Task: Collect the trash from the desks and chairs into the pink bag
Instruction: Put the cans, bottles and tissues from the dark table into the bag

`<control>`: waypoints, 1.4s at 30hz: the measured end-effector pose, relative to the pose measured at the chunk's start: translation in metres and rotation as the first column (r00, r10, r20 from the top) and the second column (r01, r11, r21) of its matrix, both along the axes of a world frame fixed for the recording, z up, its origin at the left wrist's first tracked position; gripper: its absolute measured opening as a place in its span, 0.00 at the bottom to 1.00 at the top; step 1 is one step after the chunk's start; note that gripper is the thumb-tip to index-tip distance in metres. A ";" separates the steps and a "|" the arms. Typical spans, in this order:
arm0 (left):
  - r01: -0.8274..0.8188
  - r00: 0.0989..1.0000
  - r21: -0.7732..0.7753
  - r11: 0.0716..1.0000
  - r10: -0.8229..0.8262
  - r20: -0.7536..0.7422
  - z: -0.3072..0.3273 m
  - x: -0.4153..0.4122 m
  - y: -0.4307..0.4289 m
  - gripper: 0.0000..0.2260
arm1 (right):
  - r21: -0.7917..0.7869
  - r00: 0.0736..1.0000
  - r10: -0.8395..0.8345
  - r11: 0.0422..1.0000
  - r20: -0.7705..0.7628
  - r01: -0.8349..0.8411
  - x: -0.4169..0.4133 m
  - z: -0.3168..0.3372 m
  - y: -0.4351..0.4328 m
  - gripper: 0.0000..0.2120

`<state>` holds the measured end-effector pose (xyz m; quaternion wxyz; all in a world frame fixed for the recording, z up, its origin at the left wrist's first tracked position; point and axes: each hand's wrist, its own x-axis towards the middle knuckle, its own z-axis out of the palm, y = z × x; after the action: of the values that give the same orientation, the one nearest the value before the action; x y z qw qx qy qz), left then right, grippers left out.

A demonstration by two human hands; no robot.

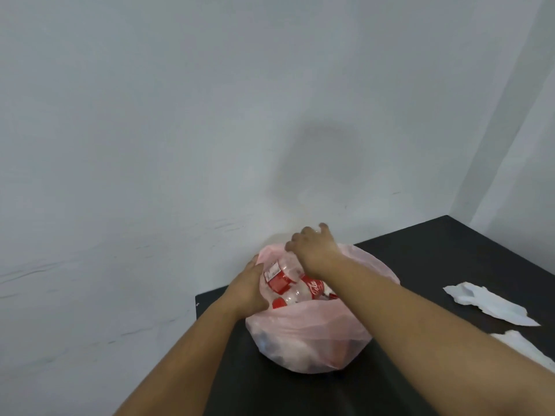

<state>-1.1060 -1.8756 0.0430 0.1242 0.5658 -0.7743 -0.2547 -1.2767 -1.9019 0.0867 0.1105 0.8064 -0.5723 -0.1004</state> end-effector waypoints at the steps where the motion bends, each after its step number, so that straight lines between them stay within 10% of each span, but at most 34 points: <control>1: -0.004 1.000 0.001 1.000 0.004 -0.002 -0.003 0.002 -0.001 0.36 | -0.024 0.999 0.032 0.999 -0.003 -0.032 0.004 -0.009 -0.002 0.24; 12: -0.113 0.994 0.022 0.993 0.112 0.007 -0.013 0.019 -0.010 0.42 | 0.122 0.937 -0.223 0.973 0.268 0.196 -0.032 -0.077 0.008 0.31; 15: -0.114 0.992 0.021 0.993 0.112 0.061 -0.011 0.018 -0.012 0.42 | 0.071 0.796 -0.492 0.862 0.353 0.501 -0.068 -0.076 0.012 0.23; 20: -0.073 0.994 0.024 0.997 0.071 0.082 -0.009 0.013 -0.011 0.43 | 0.542 0.352 -0.812 0.576 0.465 0.612 -0.115 -0.081 0.032 0.17; 28: 0.019 0.997 0.037 0.999 -0.022 0.077 -0.007 -0.011 -0.019 0.45 | 0.298 0.389 -0.592 0.746 0.706 0.595 -0.133 -0.045 0.033 0.24; 36: 0.012 0.971 0.018 1.000 -0.016 0.238 0.000 -0.075 -0.021 0.42 | 0.374 0.359 -0.688 0.676 0.631 0.635 -0.180 -0.055 0.070 0.25; 42: -0.022 0.899 -0.202 0.979 0.108 0.423 0.017 -0.144 -0.018 0.24 | 0.460 0.362 -0.661 0.732 0.657 0.503 -0.229 -0.051 0.091 0.23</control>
<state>-1.2501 -1.8933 0.0603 0.0120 0.6193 -0.7839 -0.0425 -1.5053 -1.8106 0.0358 -0.2693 0.5125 -0.7950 0.1812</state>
